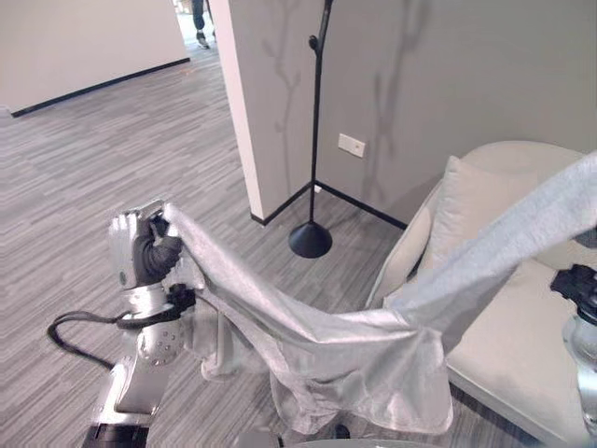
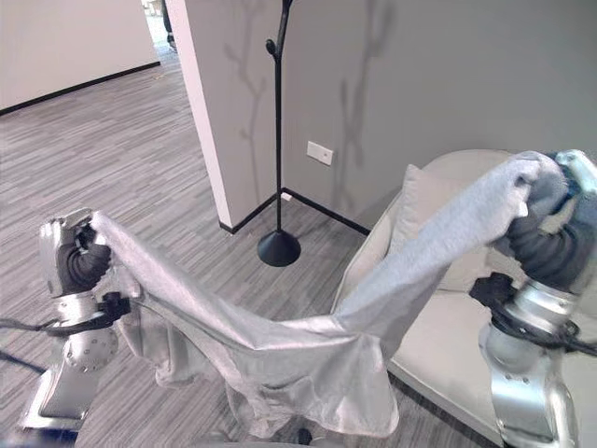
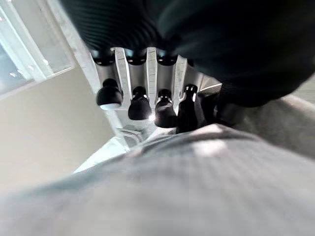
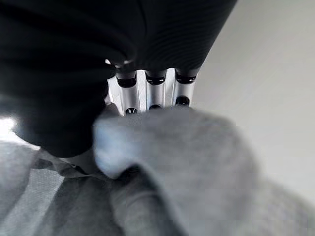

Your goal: Hang the clothes on the sofa on the clothes rack.

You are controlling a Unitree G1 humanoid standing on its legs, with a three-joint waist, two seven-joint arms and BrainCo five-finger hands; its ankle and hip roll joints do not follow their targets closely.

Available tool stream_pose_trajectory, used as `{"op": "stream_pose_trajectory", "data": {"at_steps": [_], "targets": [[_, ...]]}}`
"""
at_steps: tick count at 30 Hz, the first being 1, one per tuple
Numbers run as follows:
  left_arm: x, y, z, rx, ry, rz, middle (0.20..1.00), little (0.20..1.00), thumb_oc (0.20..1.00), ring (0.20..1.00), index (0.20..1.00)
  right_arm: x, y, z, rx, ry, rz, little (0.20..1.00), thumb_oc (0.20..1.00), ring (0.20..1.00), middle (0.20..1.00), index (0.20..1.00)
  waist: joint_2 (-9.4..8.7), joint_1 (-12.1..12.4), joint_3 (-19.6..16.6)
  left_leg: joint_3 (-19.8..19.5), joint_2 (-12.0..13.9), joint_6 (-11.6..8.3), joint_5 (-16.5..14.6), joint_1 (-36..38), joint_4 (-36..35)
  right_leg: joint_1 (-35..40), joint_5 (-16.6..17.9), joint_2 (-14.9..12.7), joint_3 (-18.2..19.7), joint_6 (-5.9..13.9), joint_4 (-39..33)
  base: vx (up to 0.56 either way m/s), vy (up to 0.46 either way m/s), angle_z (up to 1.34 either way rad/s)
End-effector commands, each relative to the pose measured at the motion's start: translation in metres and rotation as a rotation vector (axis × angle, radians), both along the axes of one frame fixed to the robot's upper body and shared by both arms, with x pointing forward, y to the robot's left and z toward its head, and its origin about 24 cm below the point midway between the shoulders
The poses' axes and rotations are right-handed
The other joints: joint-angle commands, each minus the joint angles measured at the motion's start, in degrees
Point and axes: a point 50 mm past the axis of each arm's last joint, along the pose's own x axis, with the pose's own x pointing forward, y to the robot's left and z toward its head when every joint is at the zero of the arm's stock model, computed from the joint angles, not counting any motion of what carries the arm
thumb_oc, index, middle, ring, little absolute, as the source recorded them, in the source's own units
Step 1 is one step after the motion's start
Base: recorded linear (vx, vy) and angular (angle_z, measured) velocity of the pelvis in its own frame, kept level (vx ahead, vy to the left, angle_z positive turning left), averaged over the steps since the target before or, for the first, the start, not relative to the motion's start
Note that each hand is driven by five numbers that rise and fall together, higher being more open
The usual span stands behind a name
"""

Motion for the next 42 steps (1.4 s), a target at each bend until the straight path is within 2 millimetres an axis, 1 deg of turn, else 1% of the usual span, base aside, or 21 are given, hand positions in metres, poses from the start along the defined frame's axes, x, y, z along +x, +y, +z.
{"op": "stream_pose_trajectory", "data": {"at_steps": [1,3,7,13,14,15,17,19,20,22,24,26,27,28,32,35,38,39,40,41,42], "targets": [[0.0,0.005,0.039,0.088,-0.192,0.026,0.2,0.2,0.2,0.2,0.2,-0.01,-0.008,0.022,-0.077,-0.114,-0.074,0.2,0.2,0.2,0.2,0.2,0.39,-0.23,-2.88,-4.36,-0.47,-2.03,4.96,4.68,-14.62,3.9,2.3,-1.44,0.13,8.62,-4.83,0.28,0.252,-0.31],[0.006,0.013,0.046,0.128,-0.215,0.079,0.2,0.2,0.2,0.2,0.2,-0.006,-0.02,0.023,-0.102,-0.123,-0.184,0.2,0.2,0.2,0.2,0.2,0.95,1.03,-2.9,-9.85,1.34,-4.73,11.51,2.1,-25.18,6.54,-0.42,-1.77,1.79,8.69,-4.78,0.38,0.3,-0.42],[0.019,0.017,0.061,0.228,-0.25,0.108,0.2,0.2,0.2,0.2,0.2,0.004,-0.057,0.031,-0.181,-0.114,-0.452,0.2,0.2,0.2,0.2,0.2,2.32,1.34,-4.07,-9.17,1.68,-6.33,13.76,2.72,-29.37,10.15,-2.35,-3.12,3.17,10.0,-4.49,0.33,0.31,-0.39],[0.043,0.03,0.08,0.323,-0.225,0.138,0.2,0.2,0.2,0.2,0.2,0.017,-0.097,0.056,-0.351,-0.068,-0.734,0.2,0.2,0.2,0.2,0.2,1.77,1.12,-5.92,-6.86,-2.47,-3.41,12.04,5.26,-26.51,8.39,0.76,-7.5,5.67,12.34,2.32,0.22,0.303,-0.29],[0.05,0.031,0.086,0.363,-0.201,0.142,0.2,0.2,0.2,0.2,0.2,0.018,-0.109,0.064,-0.43,-0.024,-0.82,0.2,0.2,0.2,0.2,0.2,2.01,0.27,-6.28,-5.81,-4.02,-2.14,10.81,7.22,-27.2,7.14,2.99,-8.13,5.26,12.48,7.23,0.25,0.717,-0.02],[0.062,0.041,0.099,0.415,-0.181,0.197,0.2,0.2,0.2,0.2,0.2,0.025,-0.127,0.081,-0.484,0.007,-0.929,0.2,0.2,0.2,0.2,0.2,4.21,0.64,-5.29,-1.52,-6.23,0.71,8.93,12.0,-29.12,2.9,8.78,-13.14,-2.23,11.67,18.52,0.27,0.716,-0.09],[0.064,0.045,0.1,0.413,-0.172,0.216,0.2,0.2,0.2,0.2,0.2,0.03,-0.132,0.079,-0.473,0.03,-0.937,0.2,0.2,0.2,0.2,0.2,4.28,0.74,-4.95,-0.57,-6.99,1.08,8.29,13.29,-29.66,1.91,8.76,-14.31,-3.84,11.7,20.8,0.16,0.402,-0.33],[0.062,0.056,0.098,0.419,-0.137,0.249,0.2,0.2,0.2,0.2,0.2,0.031,-0.138,0.079,-0.495,0.069,-0.963,0.2,0.2,0.2,0.2,0.2,3.97,0.11,-4.86,0.23,-8.09,1.3,6.83,15.05,-29.85,0.01,7.94,-13.2,-5.03,11.97,21.01,0.18,0.18,-0.37],[0.061,0.066,0.096,0.428,-0.104,0.281,0.2,0.2,0.2,0.2,0.2,0.029,-0.141,0.083,-0.53,0.08,-0.994,0.2,0.2,0.2,0.2,0.2,4.18,-0.09,-4.72,0.75,-8.59,1.29,6.09,16.24,-29.93,-1.28,5.65,-11.74,-6.44,11.52,17.93,0.16,0.059,-0.31],[0.061,0.069,0.096,0.454,-0.089,0.286,0.2,0.2,0.2,0.2,0.2,0.03,-0.143,0.082,-0.542,0.094,-0.992,0.2,0.2,0.2,0.2,0.2,4.27,0.14,-4.78,1.33,-8.48,0.99,5.45,16.96,-29.97,-0.7,5.15,-11.31,-7.97,11.54,14.43,0.14,0.015,-0.32],[0.061,0.085,0.097,0.528,-0.03,0.343,0.2,0.2,0.2,0.2,0.2,0.031,-0.159,0.075,-0.56,0.192,-1.029,0.2,0.2,0.2,0.2,0.2,3.91,0.7,-4.82,1.11,-8.07,0.24,3.31,18.98,-30.05,-1.14,5.52,-10.54,-9.0,13.08,5.17,0.2,-0.11,-0.32],[0.062,0.098,0.098,0.536,0.009,0.395,0.2,0.2,0.2,0.2,0.2,0.032,-0.17,0.07,-0.576,0.267,-1.061,0.2,0.2,0.2,0.2,0.2,3.73,0.53,-4.35,2.0,-7.93,0.12,3.02,19.85,-30.05,-3.12,10.01,-10.48,-8.65,14.12,0.25,0.14,-0.091,-0.34],[0.063,0.098,0.099,0.535,0.009,0.396,0.2,0.2,0.2,0.2,0.2,0.034,-0.17,0.07,-0.575,0.266,-1.06,0.2,0.2,0.2,0.2,0.2,3.78,0.65,-4.36,2.21,-7.89,0.17,2.95,19.84,-30.05,-3.0,10.47,-10.33,-8.5,14.2,-0.31,0.29,-0.128,-0.36],[0.063,0.113,0.101,0.536,0.04,0.471,0.2,0.2,0.2,0.2,0.2,0.033,-0.177,0.066,-0.558,0.307,-1.081,0.2,0.2,0.2,0.2,0.2,3.67,-0.58,-3.25,1.51,-7.4,-0.49,1.67,22.55,-30.05,-7.11,15.11,-11.3,-6.4,16.36,-4.34,0.24,-0.096,-0.35],[0.067,0.117,0.106,0.542,0.04,0.505,0.2,0.2,0.2,0.2,0.2,0.033,-0.182,0.067,-0.55,0.321,-1.108,0.2,0.2,0.2,0.2,0.2,3.42,-1.18,-2.85,1.22,-6.56,-1.33,0.56,24.7,-30.05,-7.73,17.72,-11.85,-6.02,17.24,-6.92,0.24,-0.134,0.09],[0.072,0.119,0.112,0.492,0.031,0.536,0.2,0.2,0.2,0.2,0.2,0.034,-0.18,0.07,-0.572,0.338,-1.12,0.2,0.2,0.2,0.2,0.2,2.14,-1.93,-4.37,0.32,-5.6,-2.38,-1.63,27.85,-30.05,-6.22,16.82,-11.63,-6.16,17.28,-6.21,0.35,-0.188,0.15],[0.074,0.115,0.112,0.422,0.009,0.511,0.2,0.2,0.2,0.2,0.2,0.038,-0.174,0.073,-0.58,0.334,-1.087,0.2,0.2,0.2,0.2,0.2,2.37,-2.41,-5.49,-0.13,-3.41,-3.09,-2.41,29.74,-30.05,-6.32,14.49,-10.23,-5.76,16.5,-3.97,0.27,-0.164,0.03],[0.076,0.109,0.112,0.349,-0.021,0.473,0.2,0.2,0.2,0.2,0.2,0.043,-0.164,0.074,-0.585,0.314,-1.032,0.2,0.2,0.2,0.2,0.2,3.04,-2.82,-5.81,-0.65,-0.6,-3.97,-1.7,30.03,-29.15,-6.2,11.6,-8.16,-5.81,14.92,-2.13,0.42,-0.403,-0.04],[0.08,0.098,0.115,0.311,-0.058,0.423,0.2,0.2,0.2,0.2,0.2,0.047,-0.151,0.078,-0.619,0.269,-0.979,0.2,0.2,0.2,0.2,0.2,3.59,-3.16,-6.06,-1.54,1.79,-4.78,1.21,28.16,-24.97,-5.53,10.03,-5.93,-5.84,13.29,-1.76,0.37,-0.415,0.06],[0.079,0.094,0.119,0.314,-0.08,0.415,0.2,0.2,0.2,0.2,0.2,0.046,-0.146,0.081,-0.64,0.244,-0.967,0.2,0.2,0.2,0.2,0.2,3.77,-3.22,-6.31,-2.18,2.49,-5.08,2.74,27.11,-22.69,-4.92,9.44,-4.87,-6.02,12.61,-2.11,0.36,-0.402,0.28],[0.08,0.09,0.124,0.3,-0.105,0.393,0.2,0.2,0.2,0.2,0.2,0.047,-0.135,0.082,-0.658,0.202,-0.926,0.2,0.2,0.2,0.2,0.2,4.05,-2.88,-6.49,-3.22,3.75,-5.94,7.34,25.19,-17.72,-3.35,8.53,-3.09,-6.31,11.32,-3.15,0.3,-0.333,0.1]]}}
